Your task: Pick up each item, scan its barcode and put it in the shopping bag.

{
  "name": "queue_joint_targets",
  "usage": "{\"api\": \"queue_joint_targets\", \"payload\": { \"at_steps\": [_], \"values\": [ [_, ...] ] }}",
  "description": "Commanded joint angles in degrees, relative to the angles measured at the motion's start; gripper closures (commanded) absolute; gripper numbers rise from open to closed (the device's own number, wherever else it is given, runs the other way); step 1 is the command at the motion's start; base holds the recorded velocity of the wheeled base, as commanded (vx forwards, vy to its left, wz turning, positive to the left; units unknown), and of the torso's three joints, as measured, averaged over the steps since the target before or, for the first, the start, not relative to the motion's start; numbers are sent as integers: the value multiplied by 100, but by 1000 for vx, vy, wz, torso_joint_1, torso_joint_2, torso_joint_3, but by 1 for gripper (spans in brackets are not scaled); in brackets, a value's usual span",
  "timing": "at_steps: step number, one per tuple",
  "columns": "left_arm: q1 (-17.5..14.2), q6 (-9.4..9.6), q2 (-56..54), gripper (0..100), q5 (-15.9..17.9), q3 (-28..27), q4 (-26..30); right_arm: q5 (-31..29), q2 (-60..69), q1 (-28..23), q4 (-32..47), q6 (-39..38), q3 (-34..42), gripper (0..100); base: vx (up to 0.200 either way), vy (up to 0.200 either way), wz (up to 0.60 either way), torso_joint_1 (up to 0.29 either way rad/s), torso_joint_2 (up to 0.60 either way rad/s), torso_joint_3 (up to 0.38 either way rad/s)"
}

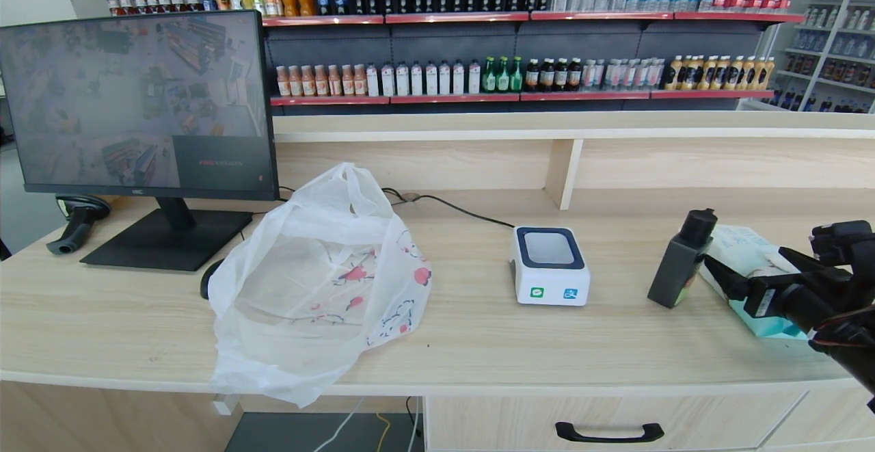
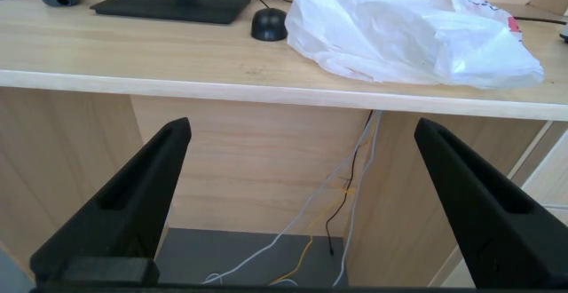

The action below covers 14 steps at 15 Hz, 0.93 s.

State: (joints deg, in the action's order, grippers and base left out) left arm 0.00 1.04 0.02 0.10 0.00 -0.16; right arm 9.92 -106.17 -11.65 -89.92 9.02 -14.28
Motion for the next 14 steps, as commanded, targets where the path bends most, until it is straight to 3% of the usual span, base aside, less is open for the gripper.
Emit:
{"api": "queue_joint_targets", "payload": {
  "at_steps": [1,14],
  "values": [
    [0,2,-2,0,-1,0,-2,1,-88,-4,-8,3,-31,0,0,0,0,0,0,0],
    [0,2,-2,0,-1,0,-2,10,-475,5,-8,-6,-365,0,0,0,0,0,0,0]
  ]
}}
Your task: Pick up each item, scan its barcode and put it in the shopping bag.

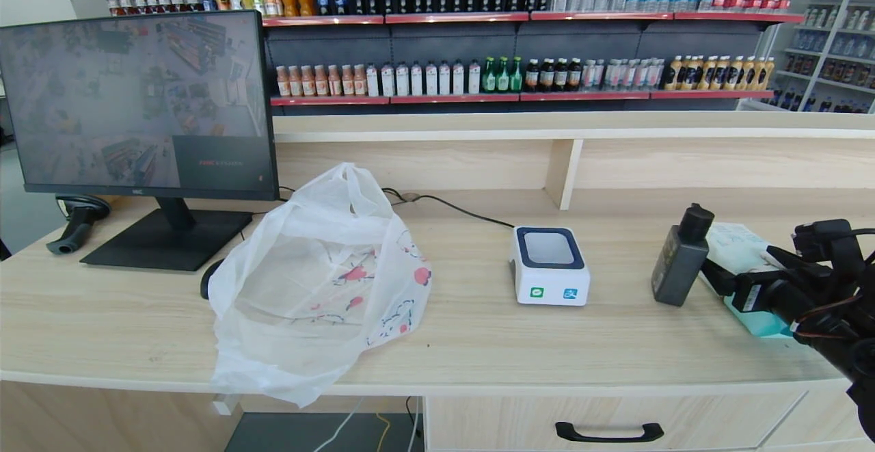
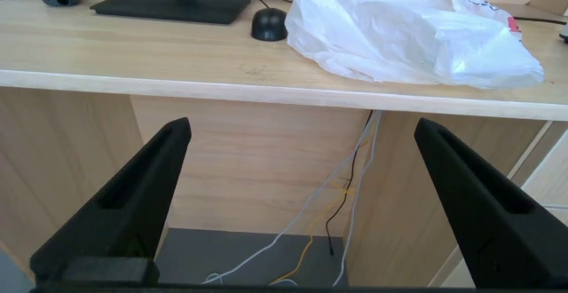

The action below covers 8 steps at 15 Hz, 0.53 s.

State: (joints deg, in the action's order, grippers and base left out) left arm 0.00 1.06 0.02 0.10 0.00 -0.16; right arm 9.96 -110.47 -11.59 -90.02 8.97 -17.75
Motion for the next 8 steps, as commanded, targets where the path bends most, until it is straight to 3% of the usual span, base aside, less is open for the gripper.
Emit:
{"api": "queue_joint_targets", "payload": {
  "at_steps": [1,8],
  "values": [
    [0,-1,-2,0,-1,0,-2,6,-53,-1,2,-1,-36,0,0,0,0,0,0,0],
    [0,-1,-2,0,-1,0,-2,6,-150,8,2,-1,-185,0,0,0,0,0,0,0]
  ]
}}
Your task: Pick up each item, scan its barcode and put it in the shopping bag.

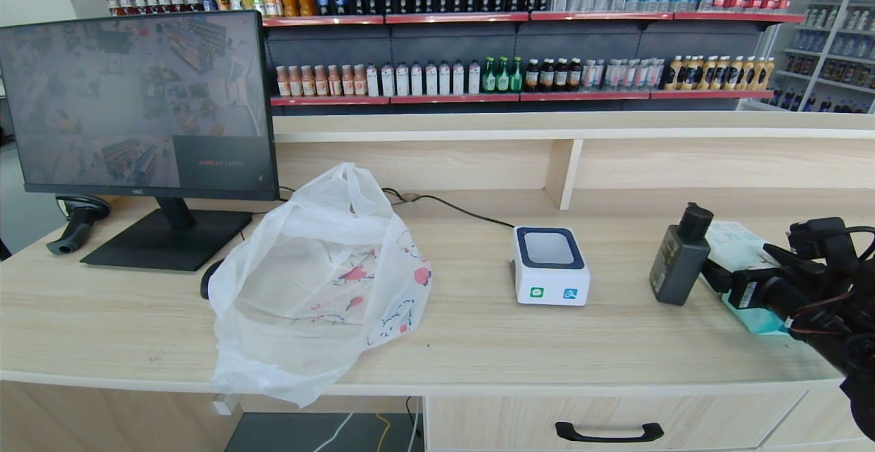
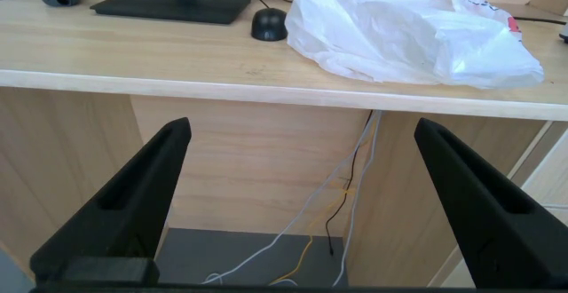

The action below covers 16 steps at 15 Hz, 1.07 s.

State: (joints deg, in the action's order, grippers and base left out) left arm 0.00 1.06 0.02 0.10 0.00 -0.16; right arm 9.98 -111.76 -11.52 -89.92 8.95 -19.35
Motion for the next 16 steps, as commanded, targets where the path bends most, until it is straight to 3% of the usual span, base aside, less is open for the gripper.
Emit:
{"api": "queue_joint_targets", "payload": {
  "at_steps": [1,16],
  "values": [
    [0,-1,-2,0,-1,0,-2,4,-47,18,-8,2,-34,0,0,0,0,0,0,0],
    [0,-1,-2,0,-1,0,-2,12,208,1,-8,72,159,0,0,0,0,0,0,0]
  ]
}}
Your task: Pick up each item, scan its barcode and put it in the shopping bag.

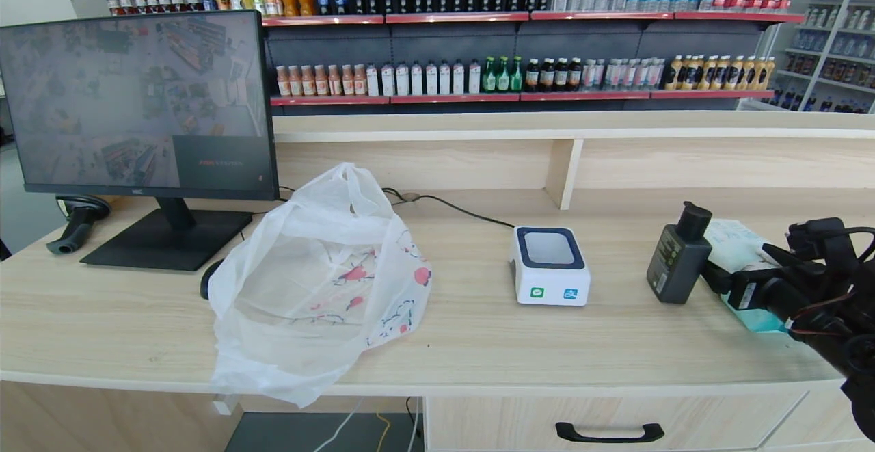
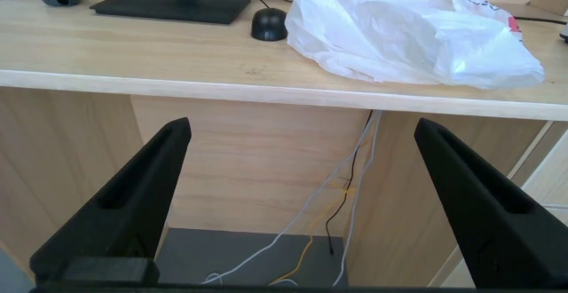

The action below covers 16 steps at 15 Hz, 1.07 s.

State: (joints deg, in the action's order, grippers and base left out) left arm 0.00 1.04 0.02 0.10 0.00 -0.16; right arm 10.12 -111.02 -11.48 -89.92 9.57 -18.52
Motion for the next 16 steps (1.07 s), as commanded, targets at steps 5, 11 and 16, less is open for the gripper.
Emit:
{"api": "queue_joint_targets", "payload": {
  "at_steps": [5,11,16],
  "values": [
    [0,2,-2,0,-1,0,-2,-1,731,59,-8,-17,542,0,0,0,0,0,0,0],
    [0,2,-2,0,-1,0,-2,34,1715,287,-8,-236,1386,0,0,0,0,0,0,0],
    [0,2,-2,0,-1,0,-2,-836,1935,1720,-8,-702,1412,0,0,0,0,0,0,0]
  ]
}}
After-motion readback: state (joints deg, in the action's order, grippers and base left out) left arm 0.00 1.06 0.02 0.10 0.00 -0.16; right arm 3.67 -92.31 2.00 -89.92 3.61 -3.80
